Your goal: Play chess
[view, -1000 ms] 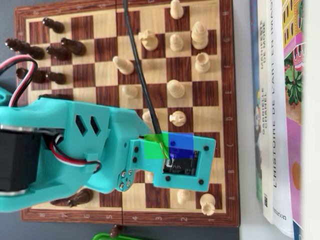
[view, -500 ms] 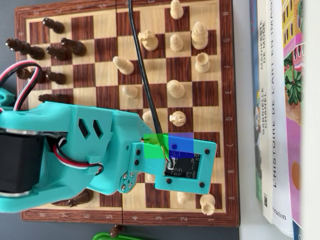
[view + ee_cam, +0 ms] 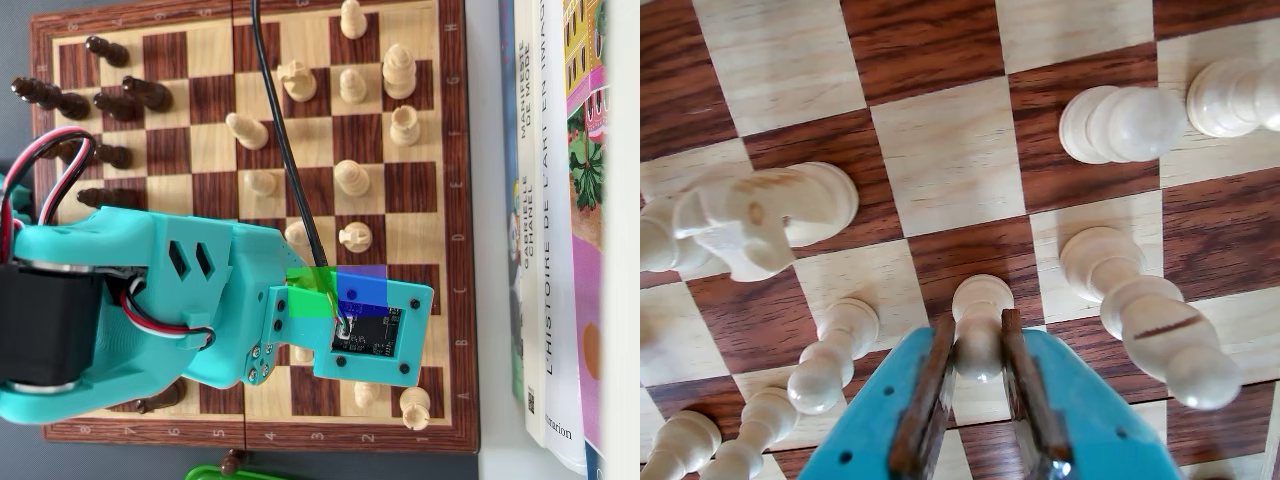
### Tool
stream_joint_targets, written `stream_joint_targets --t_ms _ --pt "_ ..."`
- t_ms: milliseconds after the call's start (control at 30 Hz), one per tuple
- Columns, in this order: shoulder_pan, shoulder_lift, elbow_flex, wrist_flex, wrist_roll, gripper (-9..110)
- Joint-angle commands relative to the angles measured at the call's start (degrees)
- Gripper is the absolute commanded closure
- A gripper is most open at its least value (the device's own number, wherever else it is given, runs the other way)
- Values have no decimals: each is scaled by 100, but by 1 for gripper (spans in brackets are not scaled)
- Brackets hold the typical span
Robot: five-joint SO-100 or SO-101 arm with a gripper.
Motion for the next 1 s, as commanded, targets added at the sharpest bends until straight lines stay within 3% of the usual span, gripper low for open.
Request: stream_joint_targets --t_ms 0,967 --pt "53 44 -97 -79 -18 96" --pt "35 70 -97 -79 9 92"
